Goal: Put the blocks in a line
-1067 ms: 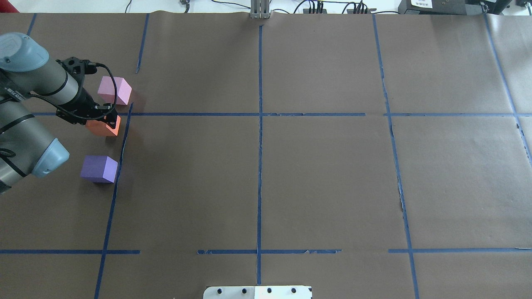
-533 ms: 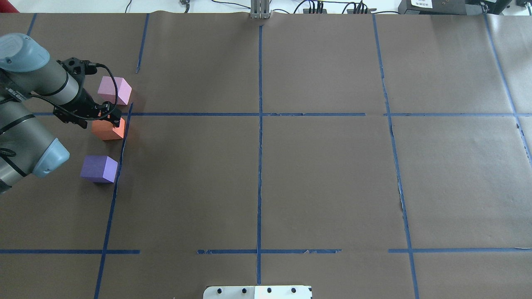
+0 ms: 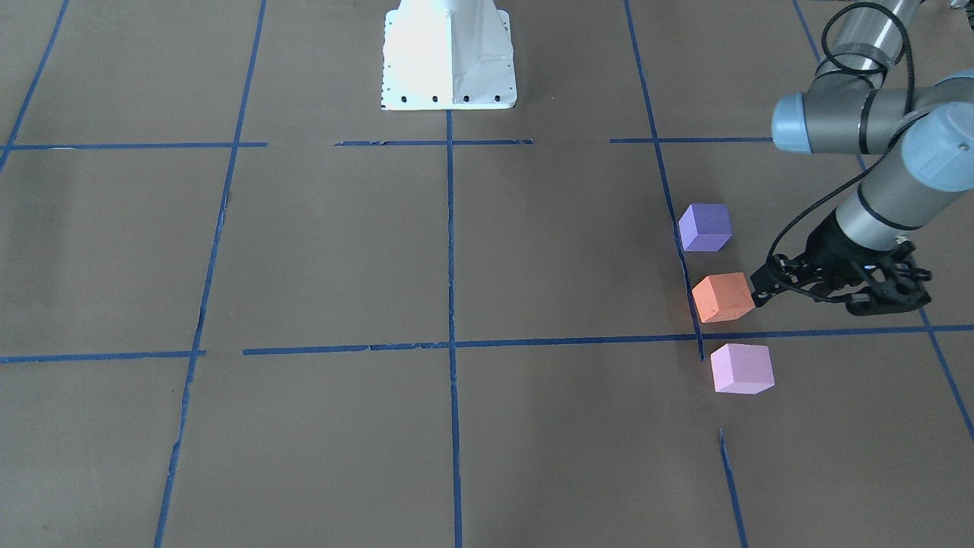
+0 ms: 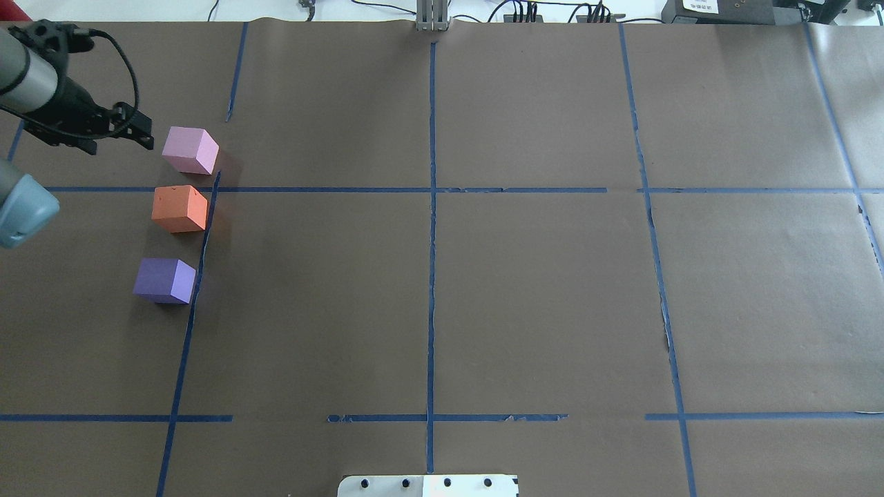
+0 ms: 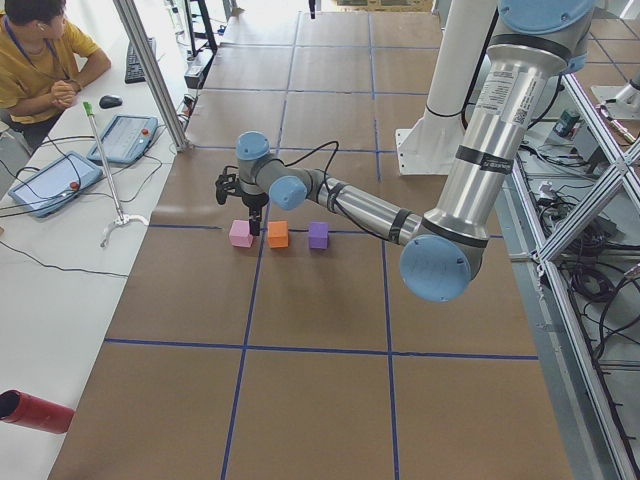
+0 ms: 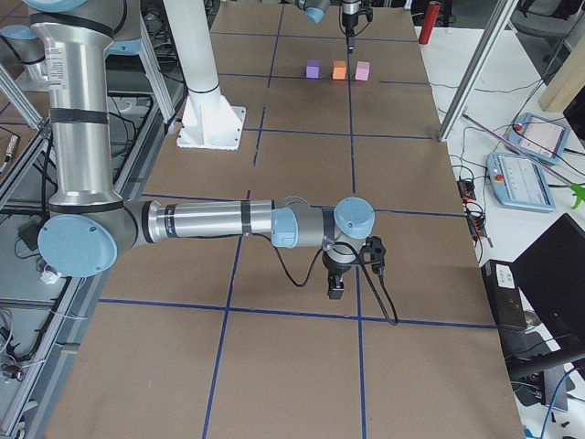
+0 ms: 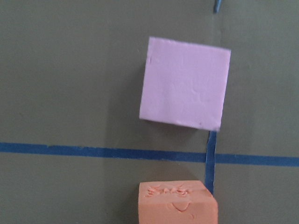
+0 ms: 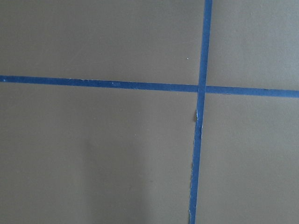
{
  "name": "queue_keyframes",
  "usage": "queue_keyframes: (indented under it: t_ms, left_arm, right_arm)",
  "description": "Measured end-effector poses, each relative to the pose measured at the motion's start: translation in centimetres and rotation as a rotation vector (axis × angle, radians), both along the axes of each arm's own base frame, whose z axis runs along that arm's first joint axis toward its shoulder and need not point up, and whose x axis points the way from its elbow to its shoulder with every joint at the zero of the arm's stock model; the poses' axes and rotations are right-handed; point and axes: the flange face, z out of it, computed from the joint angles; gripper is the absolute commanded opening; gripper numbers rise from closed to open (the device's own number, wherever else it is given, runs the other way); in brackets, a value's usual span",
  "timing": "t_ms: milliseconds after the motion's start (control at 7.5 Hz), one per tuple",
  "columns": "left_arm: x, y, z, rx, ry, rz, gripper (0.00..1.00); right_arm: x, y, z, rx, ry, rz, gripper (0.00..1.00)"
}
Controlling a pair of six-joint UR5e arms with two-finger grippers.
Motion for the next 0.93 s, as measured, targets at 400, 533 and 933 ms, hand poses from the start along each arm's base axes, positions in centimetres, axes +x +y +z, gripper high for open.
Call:
queue_keyframes:
  t_ms: [400, 533, 933]
  left_arm:
    - [-13.7, 1.2, 8.6, 0.127, -0.152, 0.123, 1.0]
    - [-17.9, 3.0, 12.1, 0.153, -0.19, 0.17, 1.0]
    - [-22.8, 9.0, 18.7, 0.134, -0.166, 0.217, 1.0]
  right_arm:
    - [0.0, 0.0, 0.1, -0.001, 0.0, 0.0, 1.0]
    - [0.0, 0.0, 0.1, -0.001, 0.0, 0.0, 1.0]
    - [0.0, 0.0, 0.0, -0.001, 0.0, 0.0, 1.0]
